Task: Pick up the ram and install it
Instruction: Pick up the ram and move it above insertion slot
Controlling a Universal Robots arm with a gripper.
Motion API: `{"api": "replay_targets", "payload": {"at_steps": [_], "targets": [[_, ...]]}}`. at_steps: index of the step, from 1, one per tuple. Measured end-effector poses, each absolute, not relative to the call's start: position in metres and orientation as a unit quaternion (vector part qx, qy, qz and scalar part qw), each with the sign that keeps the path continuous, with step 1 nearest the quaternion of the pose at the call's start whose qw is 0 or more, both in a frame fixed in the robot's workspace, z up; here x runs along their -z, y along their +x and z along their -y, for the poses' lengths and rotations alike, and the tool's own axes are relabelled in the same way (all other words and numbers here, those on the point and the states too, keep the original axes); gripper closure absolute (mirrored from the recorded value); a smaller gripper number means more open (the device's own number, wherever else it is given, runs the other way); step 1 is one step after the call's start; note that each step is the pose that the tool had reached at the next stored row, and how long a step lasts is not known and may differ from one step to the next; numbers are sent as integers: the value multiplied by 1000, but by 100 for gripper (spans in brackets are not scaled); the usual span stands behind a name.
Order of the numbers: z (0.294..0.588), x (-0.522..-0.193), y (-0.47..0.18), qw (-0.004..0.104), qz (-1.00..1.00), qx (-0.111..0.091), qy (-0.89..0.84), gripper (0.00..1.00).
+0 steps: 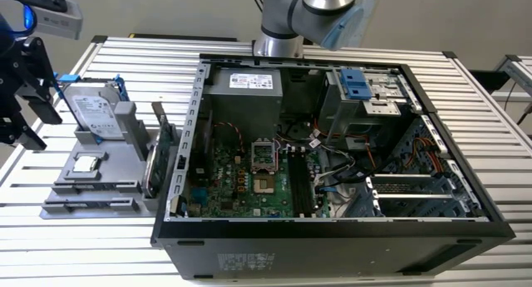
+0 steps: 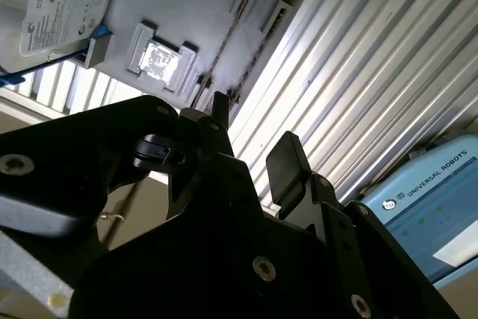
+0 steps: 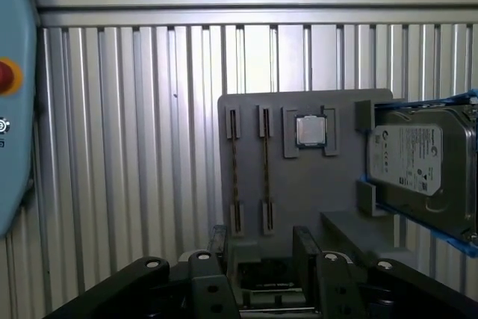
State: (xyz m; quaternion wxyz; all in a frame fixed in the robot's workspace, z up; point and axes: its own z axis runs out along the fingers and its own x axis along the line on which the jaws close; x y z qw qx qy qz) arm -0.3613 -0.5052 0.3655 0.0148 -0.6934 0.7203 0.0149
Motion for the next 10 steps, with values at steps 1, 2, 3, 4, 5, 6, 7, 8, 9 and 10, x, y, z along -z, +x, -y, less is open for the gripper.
{"api": "replay_targets", "payload": {"at_steps": [1, 2, 3, 4, 5, 6, 7, 8, 9, 10], "targets": [[505, -365, -361, 15, -720, -15, -693, 0], [505, -364, -361, 15, -720, -15, -693, 0], [505, -363, -361, 15, -720, -15, -693, 0], [505, -363, -361, 15, -720, -15, -693, 0], [505, -362, -361, 15, -720, -15, -693, 0], [505, -362, -361, 15, -720, -15, -693, 0], [505, -361, -361, 15, -720, -15, -694, 0], [505, -360, -361, 15, -720, -15, -694, 0], [505, -360, -361, 15, -720, -15, -694, 0], [505, -359, -361, 15, -720, -15, -694, 0]]}}
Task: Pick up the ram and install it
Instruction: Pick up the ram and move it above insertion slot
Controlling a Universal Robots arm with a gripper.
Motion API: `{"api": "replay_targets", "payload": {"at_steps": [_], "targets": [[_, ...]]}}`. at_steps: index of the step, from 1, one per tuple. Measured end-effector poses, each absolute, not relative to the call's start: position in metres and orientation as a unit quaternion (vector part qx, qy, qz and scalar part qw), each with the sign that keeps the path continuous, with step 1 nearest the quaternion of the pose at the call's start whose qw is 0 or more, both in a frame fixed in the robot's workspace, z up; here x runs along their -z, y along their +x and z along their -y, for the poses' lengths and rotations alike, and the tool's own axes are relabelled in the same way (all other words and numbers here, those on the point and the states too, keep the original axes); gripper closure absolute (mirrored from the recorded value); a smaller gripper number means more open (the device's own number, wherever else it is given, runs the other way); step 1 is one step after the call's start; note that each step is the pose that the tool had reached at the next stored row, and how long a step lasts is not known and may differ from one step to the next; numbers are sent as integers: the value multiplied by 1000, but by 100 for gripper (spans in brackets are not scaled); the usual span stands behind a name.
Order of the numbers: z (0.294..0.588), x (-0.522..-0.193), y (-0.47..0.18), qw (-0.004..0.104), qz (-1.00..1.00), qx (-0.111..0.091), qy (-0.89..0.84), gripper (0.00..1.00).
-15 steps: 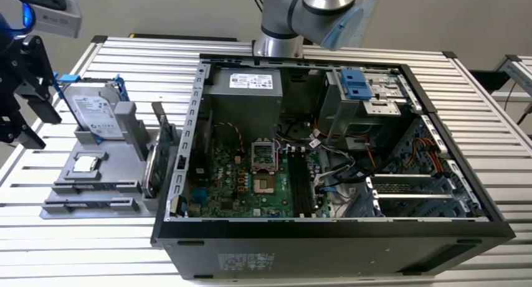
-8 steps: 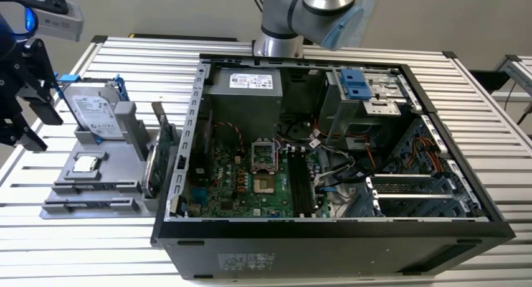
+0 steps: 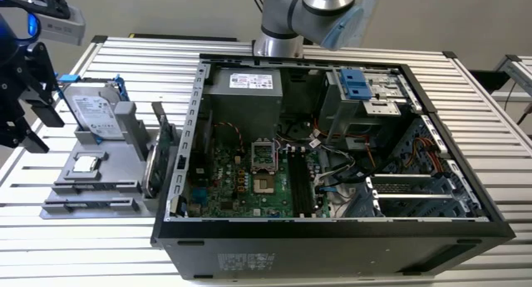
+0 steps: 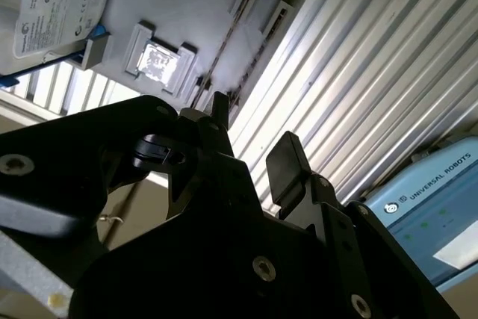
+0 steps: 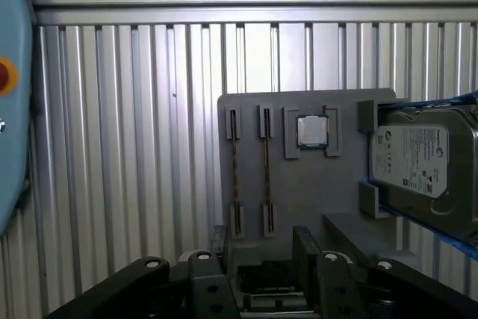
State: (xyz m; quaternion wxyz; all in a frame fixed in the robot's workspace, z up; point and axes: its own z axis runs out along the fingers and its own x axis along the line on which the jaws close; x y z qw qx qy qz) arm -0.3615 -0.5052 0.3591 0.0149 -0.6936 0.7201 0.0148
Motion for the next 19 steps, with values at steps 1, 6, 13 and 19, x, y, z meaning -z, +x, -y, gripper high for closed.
{"api": "replay_targets", "payload": {"at_steps": [1, 6, 13, 19], "targets": [[505, -358, -362, 15, -720, -15, -694, 0], [505, -355, -362, 15, -720, -15, -694, 0], [505, -351, -362, 15, -720, -15, -694, 0], [505, -347, -362, 15, -720, -15, -694, 0]]}}
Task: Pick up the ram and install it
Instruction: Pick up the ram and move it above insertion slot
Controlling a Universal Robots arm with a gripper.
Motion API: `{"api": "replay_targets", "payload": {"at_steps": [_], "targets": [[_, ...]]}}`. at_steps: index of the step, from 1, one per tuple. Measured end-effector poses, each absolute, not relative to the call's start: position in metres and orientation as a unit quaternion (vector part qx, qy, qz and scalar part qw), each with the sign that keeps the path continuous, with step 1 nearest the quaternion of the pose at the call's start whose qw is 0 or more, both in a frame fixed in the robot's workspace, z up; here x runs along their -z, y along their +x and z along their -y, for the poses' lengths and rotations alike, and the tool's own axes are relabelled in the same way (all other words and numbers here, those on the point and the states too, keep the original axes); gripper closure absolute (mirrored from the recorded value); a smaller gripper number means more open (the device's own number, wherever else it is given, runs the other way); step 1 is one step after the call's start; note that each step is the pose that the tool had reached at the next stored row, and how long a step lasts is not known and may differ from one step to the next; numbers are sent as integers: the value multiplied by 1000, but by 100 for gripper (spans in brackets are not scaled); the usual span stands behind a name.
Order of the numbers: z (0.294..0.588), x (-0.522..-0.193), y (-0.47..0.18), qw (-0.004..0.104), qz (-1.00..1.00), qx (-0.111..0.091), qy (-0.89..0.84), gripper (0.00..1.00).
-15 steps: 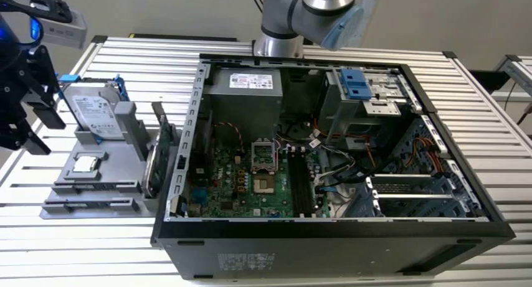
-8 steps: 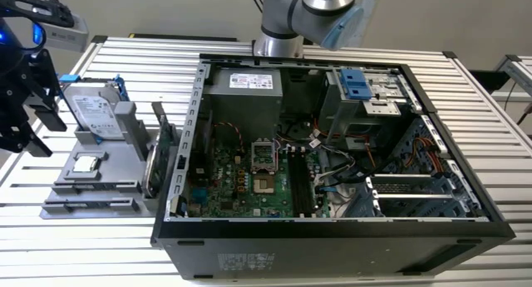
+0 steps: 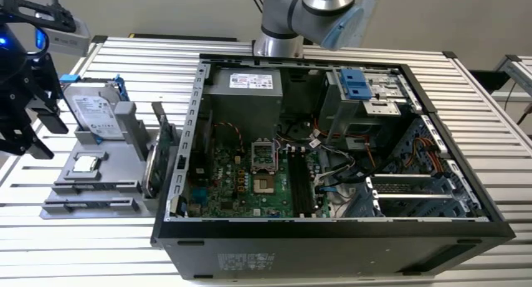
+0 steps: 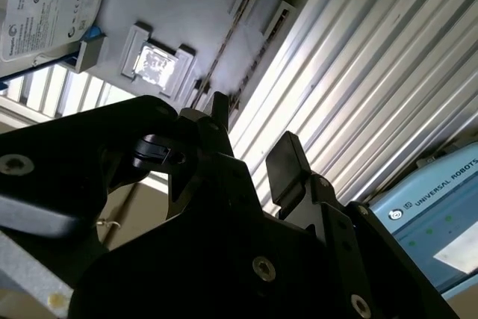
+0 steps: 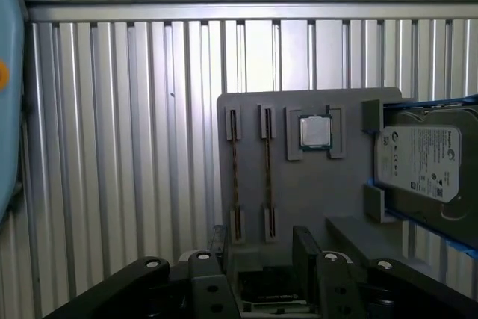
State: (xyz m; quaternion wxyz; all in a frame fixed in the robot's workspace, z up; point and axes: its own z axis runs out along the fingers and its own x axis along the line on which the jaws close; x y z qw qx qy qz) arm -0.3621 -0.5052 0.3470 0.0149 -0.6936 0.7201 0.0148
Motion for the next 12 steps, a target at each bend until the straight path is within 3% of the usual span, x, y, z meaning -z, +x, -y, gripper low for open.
{"api": "replay_targets", "payload": {"at_steps": [12], "targets": [[505, -339, -362, 15, -720, -15, -694, 0]]}}
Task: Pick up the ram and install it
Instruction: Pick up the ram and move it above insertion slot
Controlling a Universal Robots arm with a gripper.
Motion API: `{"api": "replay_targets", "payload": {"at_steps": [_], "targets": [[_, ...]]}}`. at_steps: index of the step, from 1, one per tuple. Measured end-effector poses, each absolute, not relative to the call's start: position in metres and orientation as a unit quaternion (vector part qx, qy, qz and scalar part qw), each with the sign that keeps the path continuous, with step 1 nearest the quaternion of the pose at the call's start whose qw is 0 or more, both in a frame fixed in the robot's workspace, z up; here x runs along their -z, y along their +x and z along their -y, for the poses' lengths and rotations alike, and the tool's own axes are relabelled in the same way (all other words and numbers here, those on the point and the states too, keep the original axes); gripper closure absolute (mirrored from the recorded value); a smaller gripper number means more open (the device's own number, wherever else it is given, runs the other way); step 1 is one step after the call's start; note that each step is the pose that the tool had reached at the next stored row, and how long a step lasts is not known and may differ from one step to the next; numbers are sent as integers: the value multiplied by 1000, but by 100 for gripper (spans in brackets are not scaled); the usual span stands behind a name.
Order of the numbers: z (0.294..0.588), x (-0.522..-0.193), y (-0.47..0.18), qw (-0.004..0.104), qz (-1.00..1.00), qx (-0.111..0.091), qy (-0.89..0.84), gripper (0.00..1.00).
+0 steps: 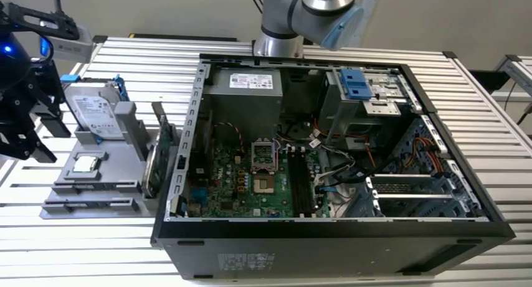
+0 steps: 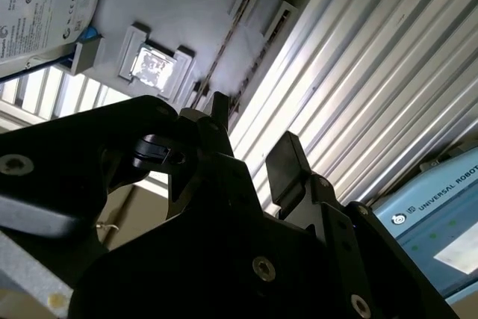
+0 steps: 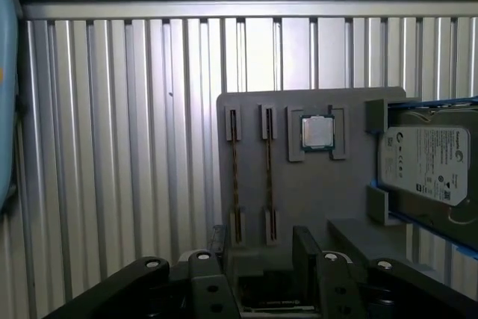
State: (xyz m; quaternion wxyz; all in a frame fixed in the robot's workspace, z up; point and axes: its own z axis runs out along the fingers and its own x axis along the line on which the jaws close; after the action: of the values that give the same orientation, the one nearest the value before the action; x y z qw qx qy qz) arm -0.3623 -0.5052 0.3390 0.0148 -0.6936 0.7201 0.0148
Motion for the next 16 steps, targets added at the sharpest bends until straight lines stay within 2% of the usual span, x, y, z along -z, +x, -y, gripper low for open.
{"api": "replay_targets", "payload": {"at_steps": [16], "targets": [[505, -328, -362, 15, -720, -15, -694, 0]]}}
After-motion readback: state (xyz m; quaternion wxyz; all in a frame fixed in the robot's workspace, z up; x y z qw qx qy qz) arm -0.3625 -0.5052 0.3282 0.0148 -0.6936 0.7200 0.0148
